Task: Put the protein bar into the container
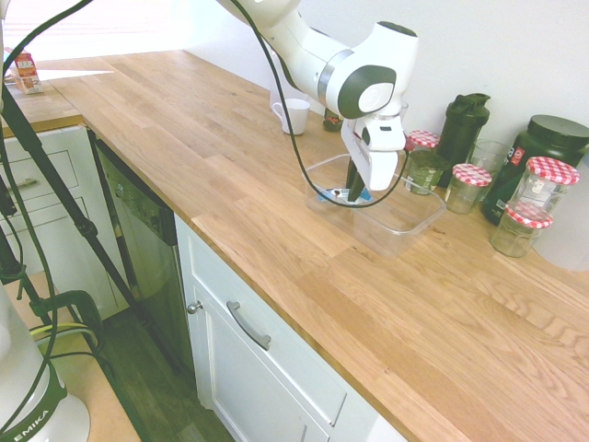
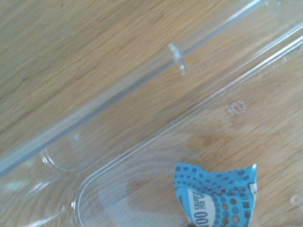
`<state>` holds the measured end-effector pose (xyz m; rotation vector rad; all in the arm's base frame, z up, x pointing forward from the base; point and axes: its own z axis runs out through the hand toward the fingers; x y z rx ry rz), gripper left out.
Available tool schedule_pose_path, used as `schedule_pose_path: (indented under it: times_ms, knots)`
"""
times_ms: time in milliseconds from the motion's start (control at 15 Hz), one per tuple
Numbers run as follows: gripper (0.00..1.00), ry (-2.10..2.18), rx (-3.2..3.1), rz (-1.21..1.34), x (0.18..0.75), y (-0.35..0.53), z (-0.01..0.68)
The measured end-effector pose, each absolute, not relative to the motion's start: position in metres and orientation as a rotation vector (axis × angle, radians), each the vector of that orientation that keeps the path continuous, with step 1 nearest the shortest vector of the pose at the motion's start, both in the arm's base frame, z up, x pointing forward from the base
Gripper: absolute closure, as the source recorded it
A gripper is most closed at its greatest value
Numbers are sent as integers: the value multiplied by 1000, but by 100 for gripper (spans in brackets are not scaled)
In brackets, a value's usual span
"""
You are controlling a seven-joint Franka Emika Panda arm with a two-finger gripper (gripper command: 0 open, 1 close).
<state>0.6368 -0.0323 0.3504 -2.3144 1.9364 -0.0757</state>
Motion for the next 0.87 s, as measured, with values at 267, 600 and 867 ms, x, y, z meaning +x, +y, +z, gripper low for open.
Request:
schedule_pose_path:
  times_ms: [267, 600, 867]
  knots:
    - [0, 1940, -2311, -79, 637, -34, 350]
    - [0, 1921, -2278, -147, 630, -38, 383]
    - [0, 1866, -2215, -224, 601, -37, 448]
